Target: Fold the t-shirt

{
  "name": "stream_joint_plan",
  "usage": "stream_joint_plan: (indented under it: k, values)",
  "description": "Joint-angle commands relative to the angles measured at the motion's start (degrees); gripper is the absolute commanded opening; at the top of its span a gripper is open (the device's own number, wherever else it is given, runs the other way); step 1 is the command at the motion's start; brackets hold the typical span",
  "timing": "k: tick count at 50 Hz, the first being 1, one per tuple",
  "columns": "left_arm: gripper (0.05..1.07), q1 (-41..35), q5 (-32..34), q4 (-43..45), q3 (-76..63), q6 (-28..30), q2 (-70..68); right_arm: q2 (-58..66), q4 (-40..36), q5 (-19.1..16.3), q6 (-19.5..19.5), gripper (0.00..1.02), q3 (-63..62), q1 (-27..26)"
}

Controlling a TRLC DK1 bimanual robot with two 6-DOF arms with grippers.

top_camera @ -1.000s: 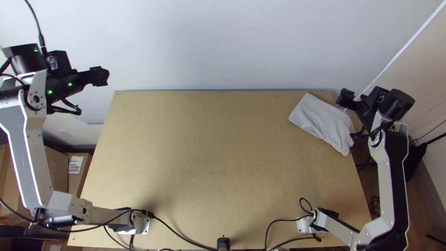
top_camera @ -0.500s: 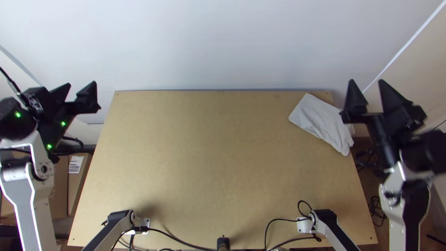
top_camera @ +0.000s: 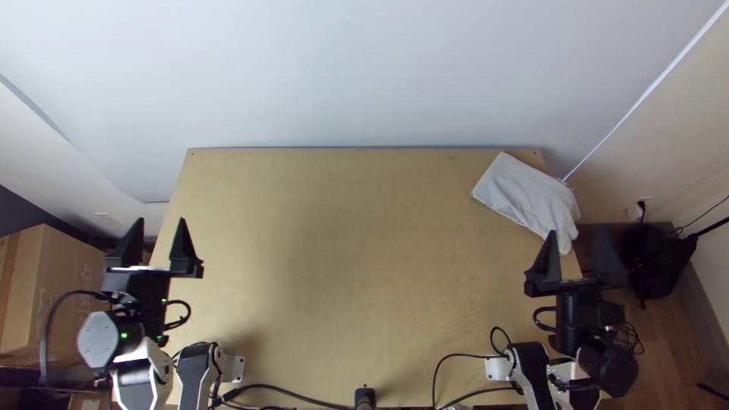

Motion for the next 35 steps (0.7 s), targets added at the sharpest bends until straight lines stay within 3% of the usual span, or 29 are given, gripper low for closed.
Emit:
stream_joint_plan:
  k: [1,6,17,25,35]
  values:
    - [1.03,0.5,-0.3,2.0,-9.2,-0.9,-5.9,-5.0,2.2,0.3,-0.9,0.99,-7.3,0.6]
    - [1.03,0.4,-0.3,2.1,-16.0,-0.7,-13.1,-4.9,2.6,0.4,0.1,0.99,-10.7,0.3]
    - [1.03,0.9,-0.4,3.1,-23.0,-0.5,-13.1,-5.0,2.6,0.6,1.2,0.99,-20.2,0.9]
    - [1.03,0.8,-0.4,3.2,-27.8,-2.8,-13.1,-5.0,-4.5,1.0,5.8,0.99,-20.2,0.9]
    - [1.03,-2.9,-0.3,1.9,-30.8,-2.7,-13.0,-5.0,-18.8,1.0,3.9,0.99,-20.1,-0.7]
